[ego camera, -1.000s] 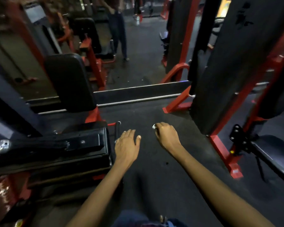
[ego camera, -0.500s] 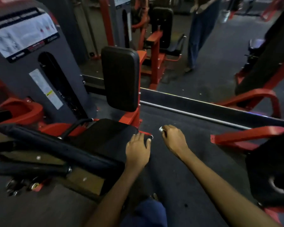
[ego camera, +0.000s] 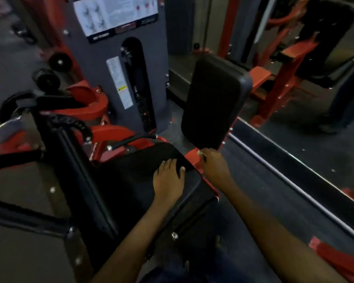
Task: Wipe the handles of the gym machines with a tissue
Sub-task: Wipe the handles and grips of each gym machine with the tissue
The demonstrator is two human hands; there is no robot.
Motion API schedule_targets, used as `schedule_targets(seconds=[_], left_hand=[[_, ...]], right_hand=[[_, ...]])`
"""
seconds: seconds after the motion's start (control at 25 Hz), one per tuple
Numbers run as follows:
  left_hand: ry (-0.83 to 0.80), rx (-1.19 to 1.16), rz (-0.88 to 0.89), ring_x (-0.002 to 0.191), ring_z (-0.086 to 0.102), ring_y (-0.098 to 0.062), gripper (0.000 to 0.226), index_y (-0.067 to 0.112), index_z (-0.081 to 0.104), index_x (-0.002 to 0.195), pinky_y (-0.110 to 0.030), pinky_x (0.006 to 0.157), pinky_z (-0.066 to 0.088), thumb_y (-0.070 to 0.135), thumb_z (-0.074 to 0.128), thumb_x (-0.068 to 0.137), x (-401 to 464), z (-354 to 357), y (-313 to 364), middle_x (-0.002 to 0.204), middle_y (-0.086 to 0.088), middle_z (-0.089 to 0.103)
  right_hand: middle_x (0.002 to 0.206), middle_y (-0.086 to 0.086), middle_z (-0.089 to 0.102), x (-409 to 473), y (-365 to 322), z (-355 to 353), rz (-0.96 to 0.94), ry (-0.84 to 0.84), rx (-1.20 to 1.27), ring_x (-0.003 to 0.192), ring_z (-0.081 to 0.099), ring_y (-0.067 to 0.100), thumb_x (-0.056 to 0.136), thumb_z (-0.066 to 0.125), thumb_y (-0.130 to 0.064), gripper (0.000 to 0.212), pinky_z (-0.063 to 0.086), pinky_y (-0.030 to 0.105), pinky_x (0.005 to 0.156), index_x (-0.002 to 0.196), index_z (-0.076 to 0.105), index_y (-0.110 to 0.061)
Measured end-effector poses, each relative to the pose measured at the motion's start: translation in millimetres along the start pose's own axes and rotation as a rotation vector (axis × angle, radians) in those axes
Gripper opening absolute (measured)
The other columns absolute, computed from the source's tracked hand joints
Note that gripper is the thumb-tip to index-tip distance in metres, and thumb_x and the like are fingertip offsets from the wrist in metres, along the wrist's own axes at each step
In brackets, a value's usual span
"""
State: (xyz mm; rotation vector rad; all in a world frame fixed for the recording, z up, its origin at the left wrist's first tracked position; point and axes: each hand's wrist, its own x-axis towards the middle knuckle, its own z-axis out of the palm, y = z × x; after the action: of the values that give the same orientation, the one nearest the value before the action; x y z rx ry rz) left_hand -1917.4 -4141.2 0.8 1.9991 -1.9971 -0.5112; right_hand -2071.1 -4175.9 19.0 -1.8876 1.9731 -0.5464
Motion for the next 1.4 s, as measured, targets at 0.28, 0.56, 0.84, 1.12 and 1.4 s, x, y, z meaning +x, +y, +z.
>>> schedule_targets(seconds=[0.28, 0.56, 0.84, 1.12, 1.4], left_hand=[[0.098, -0.034, -0.440, 0.144, 0.027, -0.020, 0.051, 0.013, 0.038, 0.147, -0.035, 0.114, 0.024, 0.037, 0.039, 0.102, 68, 44, -23, 0.152, -0.005, 0.039], [0.179, -0.067, -0.736, 0.147, 0.021, -0.019, 0.051, 0.012, 0.034, 0.149, -0.034, 0.117, 0.018, 0.033, 0.039, 0.103, 138, 81, -37, 0.156, -0.004, 0.033], [0.208, 0.088, -0.798, 0.147, 0.023, -0.025, 0.081, 0.008, 0.037, 0.147, -0.040, 0.118, 0.016, 0.049, 0.005, 0.086, 218, 150, -158, 0.156, -0.010, 0.032], [0.074, 0.311, -1.017, 0.150, 0.000, -0.026, 0.063, 0.008, 0.012, 0.155, -0.045, 0.119, -0.004, 0.041, 0.020, 0.101, 262, 225, -288, 0.162, -0.009, 0.000], [0.263, 0.421, -0.991, 0.149, 0.008, -0.028, 0.064, 0.005, 0.017, 0.151, -0.049, 0.118, 0.002, 0.040, 0.023, 0.097, 265, 261, -307, 0.161, -0.012, 0.014]], right_hand=[[0.101, 0.016, 0.070, 135, 5, 60, -0.277, -0.263, 0.100, 0.095, 0.064, 0.033, 0.089, 0.050, -0.009, 0.023, 0.049, 0.040, 0.086, 0.104, 0.068, -0.006], [0.112, 0.012, 0.067, 236, -7, 106, -0.257, -0.460, 0.319, 0.104, 0.062, 0.027, 0.091, 0.050, -0.004, 0.025, 0.041, 0.019, 0.085, 0.112, 0.065, -0.004], [0.104, 0.013, 0.070, 309, -18, 251, -0.059, -0.574, 0.375, 0.097, 0.065, 0.030, 0.089, 0.049, -0.001, 0.030, 0.050, 0.032, 0.087, 0.111, 0.067, -0.008], [0.112, 0.012, 0.065, 363, -37, 382, -0.197, -0.480, 0.311, 0.105, 0.060, 0.028, 0.088, 0.056, -0.004, 0.022, 0.042, 0.025, 0.087, 0.107, 0.067, -0.008], [0.128, 0.012, 0.055, 355, -149, 472, -0.842, -0.540, 0.306, 0.117, 0.054, 0.023, 0.088, 0.046, 0.008, 0.038, 0.040, 0.024, 0.101, 0.122, 0.060, -0.004]])
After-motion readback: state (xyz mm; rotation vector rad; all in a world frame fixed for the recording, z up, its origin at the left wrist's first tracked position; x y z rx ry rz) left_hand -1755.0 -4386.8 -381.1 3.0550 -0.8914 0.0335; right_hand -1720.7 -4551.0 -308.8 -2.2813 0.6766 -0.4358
